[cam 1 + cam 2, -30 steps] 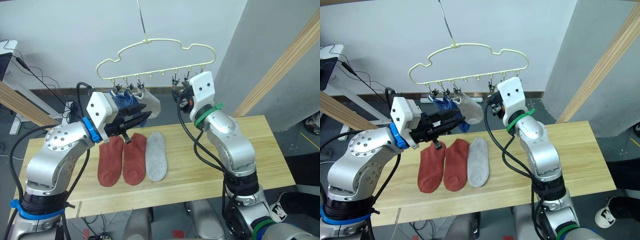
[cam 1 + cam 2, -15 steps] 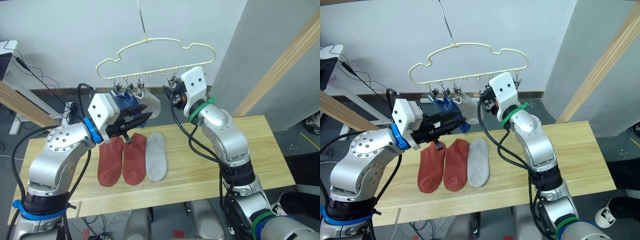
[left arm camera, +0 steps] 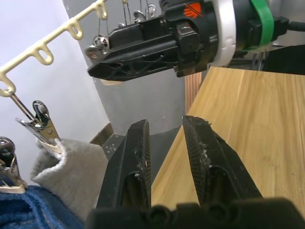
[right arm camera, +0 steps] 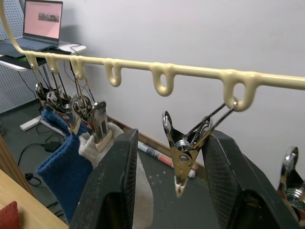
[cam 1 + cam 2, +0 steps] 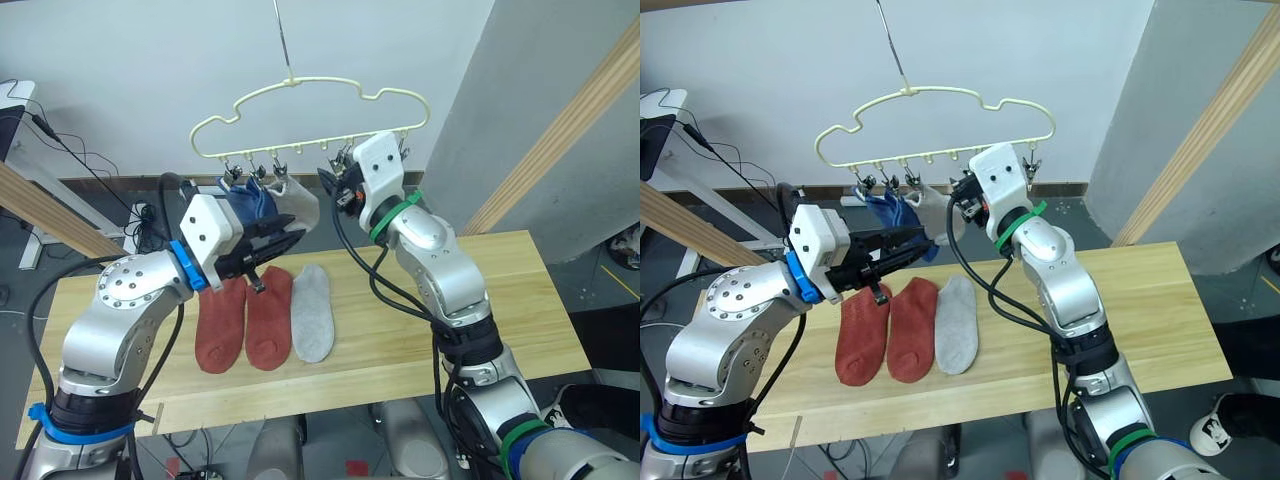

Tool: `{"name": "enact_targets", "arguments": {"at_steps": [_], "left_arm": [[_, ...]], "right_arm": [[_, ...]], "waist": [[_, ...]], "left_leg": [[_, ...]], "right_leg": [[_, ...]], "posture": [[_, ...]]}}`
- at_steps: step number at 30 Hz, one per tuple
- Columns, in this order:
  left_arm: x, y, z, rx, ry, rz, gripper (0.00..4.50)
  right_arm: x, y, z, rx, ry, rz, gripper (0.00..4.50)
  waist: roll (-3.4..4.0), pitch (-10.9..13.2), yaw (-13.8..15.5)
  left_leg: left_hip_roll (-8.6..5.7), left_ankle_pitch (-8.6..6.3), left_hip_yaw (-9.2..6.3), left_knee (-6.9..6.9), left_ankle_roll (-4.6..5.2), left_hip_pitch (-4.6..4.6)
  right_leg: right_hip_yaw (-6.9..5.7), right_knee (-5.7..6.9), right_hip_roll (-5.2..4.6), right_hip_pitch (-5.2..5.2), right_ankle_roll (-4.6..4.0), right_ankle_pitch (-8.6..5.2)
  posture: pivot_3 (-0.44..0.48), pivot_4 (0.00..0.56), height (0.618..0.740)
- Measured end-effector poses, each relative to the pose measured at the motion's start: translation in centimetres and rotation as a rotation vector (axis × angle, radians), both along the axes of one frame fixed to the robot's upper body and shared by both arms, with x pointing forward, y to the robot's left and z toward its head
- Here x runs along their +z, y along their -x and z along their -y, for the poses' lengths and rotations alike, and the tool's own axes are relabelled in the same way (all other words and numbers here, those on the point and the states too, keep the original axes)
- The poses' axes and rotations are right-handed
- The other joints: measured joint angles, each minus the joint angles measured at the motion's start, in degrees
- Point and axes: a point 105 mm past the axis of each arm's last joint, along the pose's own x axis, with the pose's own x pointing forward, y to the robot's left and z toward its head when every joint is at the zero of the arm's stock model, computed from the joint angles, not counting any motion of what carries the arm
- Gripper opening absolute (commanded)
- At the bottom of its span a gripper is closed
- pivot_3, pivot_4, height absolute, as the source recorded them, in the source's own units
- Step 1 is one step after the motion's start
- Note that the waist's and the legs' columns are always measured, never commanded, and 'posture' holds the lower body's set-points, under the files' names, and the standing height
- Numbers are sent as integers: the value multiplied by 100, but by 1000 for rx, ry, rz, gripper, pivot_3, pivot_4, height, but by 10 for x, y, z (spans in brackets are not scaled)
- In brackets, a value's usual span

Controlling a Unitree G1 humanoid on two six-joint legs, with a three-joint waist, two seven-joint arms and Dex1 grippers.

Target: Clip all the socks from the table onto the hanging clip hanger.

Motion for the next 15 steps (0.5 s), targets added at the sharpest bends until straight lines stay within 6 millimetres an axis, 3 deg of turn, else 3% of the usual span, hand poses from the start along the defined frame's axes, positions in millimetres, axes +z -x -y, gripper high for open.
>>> {"name": "enact_targets", "arguments": {"at_steps": [15], "left_arm": [[-2, 0, 3, -7, -1, -4, 1212]], "right_arm": [[-3, -12, 2, -51, -58, -29, 2050]], "waist": [[0, 0, 1]], "left_leg": [[0, 0, 0, 0, 0, 0]], "right_leg": [[0, 0, 0, 0, -1, 0]], "posture": [[-169, 310, 731]]}}
